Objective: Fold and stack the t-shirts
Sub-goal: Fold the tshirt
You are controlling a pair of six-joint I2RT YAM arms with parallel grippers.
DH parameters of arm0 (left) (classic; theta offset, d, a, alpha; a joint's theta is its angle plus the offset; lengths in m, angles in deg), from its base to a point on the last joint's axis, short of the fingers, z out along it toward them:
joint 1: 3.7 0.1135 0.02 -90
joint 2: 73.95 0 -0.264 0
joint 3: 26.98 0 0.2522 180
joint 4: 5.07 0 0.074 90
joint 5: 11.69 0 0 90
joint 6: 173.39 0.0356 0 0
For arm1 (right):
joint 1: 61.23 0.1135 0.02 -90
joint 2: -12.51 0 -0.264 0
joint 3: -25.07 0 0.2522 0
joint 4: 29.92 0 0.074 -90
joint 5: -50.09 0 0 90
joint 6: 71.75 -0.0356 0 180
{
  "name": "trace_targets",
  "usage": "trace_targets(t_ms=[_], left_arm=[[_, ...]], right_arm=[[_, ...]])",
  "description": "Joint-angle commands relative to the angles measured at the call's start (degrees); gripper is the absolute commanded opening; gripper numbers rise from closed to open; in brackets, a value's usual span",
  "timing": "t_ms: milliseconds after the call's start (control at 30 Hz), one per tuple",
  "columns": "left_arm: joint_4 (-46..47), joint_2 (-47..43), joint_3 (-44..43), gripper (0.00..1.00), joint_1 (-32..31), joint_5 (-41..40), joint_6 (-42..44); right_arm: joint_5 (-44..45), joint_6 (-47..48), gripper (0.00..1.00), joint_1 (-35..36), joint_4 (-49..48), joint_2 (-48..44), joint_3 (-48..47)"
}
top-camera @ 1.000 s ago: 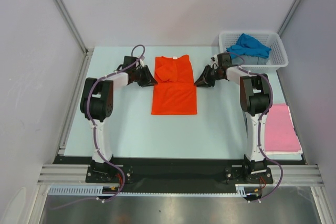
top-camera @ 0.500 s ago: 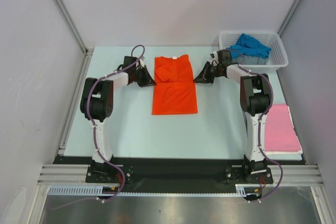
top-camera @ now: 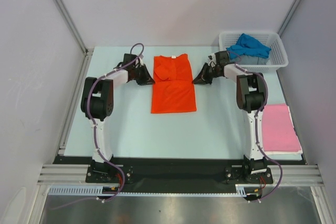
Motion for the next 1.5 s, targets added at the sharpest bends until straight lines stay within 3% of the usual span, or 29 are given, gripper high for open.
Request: trace_targets(t_ms=[0, 33, 267, 433, 533, 633, 800, 867, 1000, 1133, 1367, 1467], left_arm=[[-3.55, 0.53, -3.84, 0.2, 0.58, -2.92, 2.14], [-4.44, 0.36, -4.72, 0.32, 0.58, -3.54, 3.1], [-9.81, -8.4, -1.84, 0.66, 0.58, -8.29, 6.54], [-10.43, -18.87, 9.91, 0.7, 0.49, -5.49, 7.16], [-9.55, -25.29, 18.35, 0.63, 0.31, -3.46, 6.63], [-5.25, -30.74, 25.56, 0.6, 0.31, -0.04, 4.79], [9.15, -32.43, 27.0, 0.56, 0.14, 2.88, -1.7], [17.99, -30.76, 26.21, 0.55, 0.22, 2.7, -3.82], [23.85, -21.81, 19.02, 0.53, 0.14, 1.82, -9.17], [29.11, -14.24, 12.77, 0.49, 0.14, 1.64, -13.84], [34.21, -10.1, 13.81, 0.47, -0.13, 1.29, -16.04], [35.1, -9.58, 14.61, 0.47, -0.39, 1.46, -16.31]], right_arm=[[0.27, 1.34, 0.07, -0.55, 2.45, 1.14, -4.14], [0.53, 1.6, 0.11, -0.64, 3.67, 1.31, -5.27], [6.14, 7.13, 0.42, -1.79, 16.32, -2.1, -10.91], [8.7, 12.05, 0.53, -1.7, 21.61, -10.36, -3.46], [7.3, 12.94, 0.54, -1.79, 17.94, -16.07, 5.68], [5.72, 10.15, 0.49, -1.79, 11.54, -17.93, 8.86], [5.01, -0.32, 0.39, 1.1, -6.13, -16.62, 7.64], [7.11, -2.25, 0.34, 2.6, -10.63, -13.2, 2.3], [9.75, -4.54, 0.22, 5.24, -15.46, -4.41, -8.96], [12.65, -9.62, 0.09, 5.95, -26.42, 3.15, -15.91], [17.93, -13.42, 0.01, 7.35, -29.8, 16.41, -33.46], [19.77, -15.35, 0.01, 7.35, -29.54, 18.8, -35.87]])
